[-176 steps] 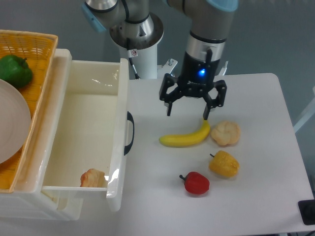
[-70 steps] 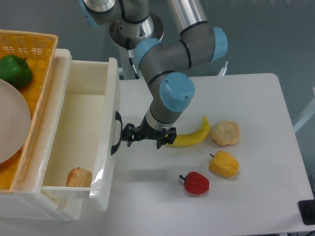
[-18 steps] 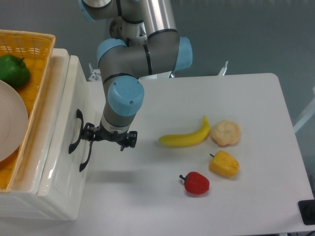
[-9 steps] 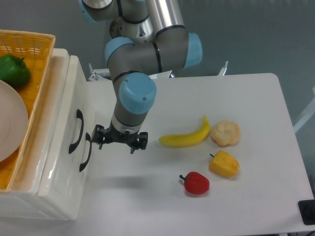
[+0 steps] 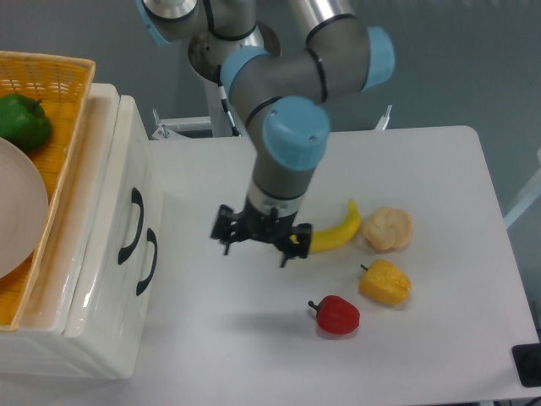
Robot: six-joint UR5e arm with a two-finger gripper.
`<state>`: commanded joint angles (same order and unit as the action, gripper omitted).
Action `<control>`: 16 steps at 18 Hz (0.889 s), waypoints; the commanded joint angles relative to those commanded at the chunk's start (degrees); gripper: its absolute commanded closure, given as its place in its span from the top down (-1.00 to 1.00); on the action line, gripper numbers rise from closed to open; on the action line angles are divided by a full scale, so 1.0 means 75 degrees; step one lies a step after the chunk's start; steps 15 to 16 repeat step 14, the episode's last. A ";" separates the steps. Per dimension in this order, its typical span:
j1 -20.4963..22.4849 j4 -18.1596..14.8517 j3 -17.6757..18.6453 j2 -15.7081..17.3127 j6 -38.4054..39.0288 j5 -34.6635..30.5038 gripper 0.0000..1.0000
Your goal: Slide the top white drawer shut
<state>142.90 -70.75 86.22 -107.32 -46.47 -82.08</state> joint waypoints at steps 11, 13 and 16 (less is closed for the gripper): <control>0.1278 0.0012 0.0094 0.0176 -0.0694 -0.0728 1.00; 0.1536 0.0000 0.0094 0.0212 -0.0857 -0.0728 1.00; 0.1606 0.0000 0.0094 0.0212 -0.0963 -0.0728 1.00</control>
